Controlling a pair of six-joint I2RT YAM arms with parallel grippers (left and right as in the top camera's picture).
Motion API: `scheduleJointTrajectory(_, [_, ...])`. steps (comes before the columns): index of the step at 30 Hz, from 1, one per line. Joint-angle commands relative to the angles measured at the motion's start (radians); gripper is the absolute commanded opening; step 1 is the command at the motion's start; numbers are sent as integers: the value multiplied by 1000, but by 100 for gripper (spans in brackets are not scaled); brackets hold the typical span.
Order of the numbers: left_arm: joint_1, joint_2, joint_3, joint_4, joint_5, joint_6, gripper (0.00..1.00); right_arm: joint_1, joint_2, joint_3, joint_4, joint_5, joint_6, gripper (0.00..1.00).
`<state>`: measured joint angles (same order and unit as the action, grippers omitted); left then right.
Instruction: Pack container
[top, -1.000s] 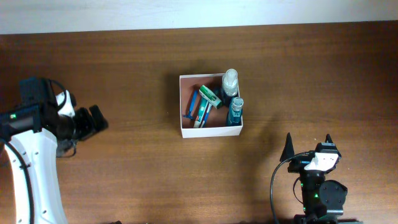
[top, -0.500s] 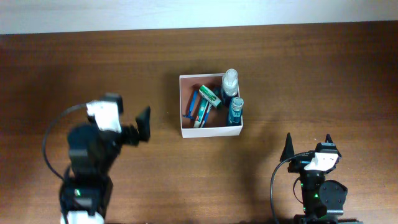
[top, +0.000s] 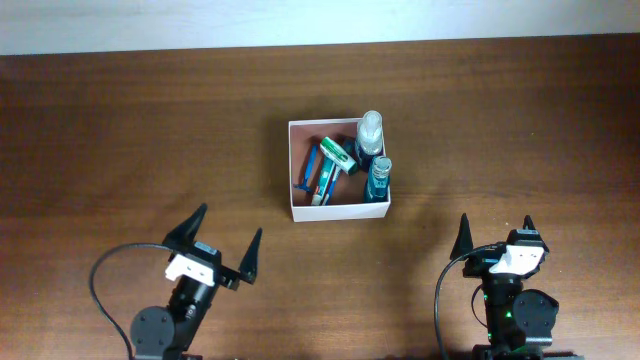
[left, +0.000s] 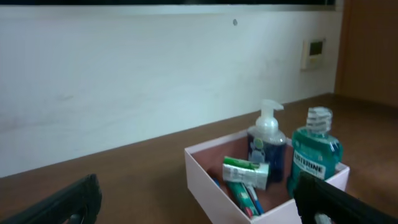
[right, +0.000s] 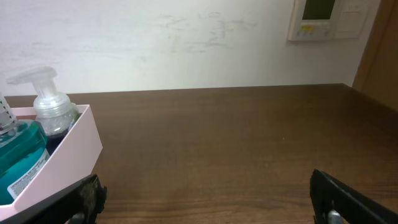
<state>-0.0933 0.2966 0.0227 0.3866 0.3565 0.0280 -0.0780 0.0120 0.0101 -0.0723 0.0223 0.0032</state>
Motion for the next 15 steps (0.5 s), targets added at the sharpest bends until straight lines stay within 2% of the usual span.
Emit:
scheduleJointTrajectory(1, [-2, -37, -14, 5, 3, 34, 99, -8, -8, -5, -8, 9, 1, 98])
scheduleJointTrajectory(7, [-2, -119, -14, -126, -120, 34, 99, -8, -8, -5, -8, 9, 1, 98])
scheduleJointTrajectory(15, [-2, -269, -14, -405, -253, 33, 99, -8, -8, -5, -8, 9, 1, 98])
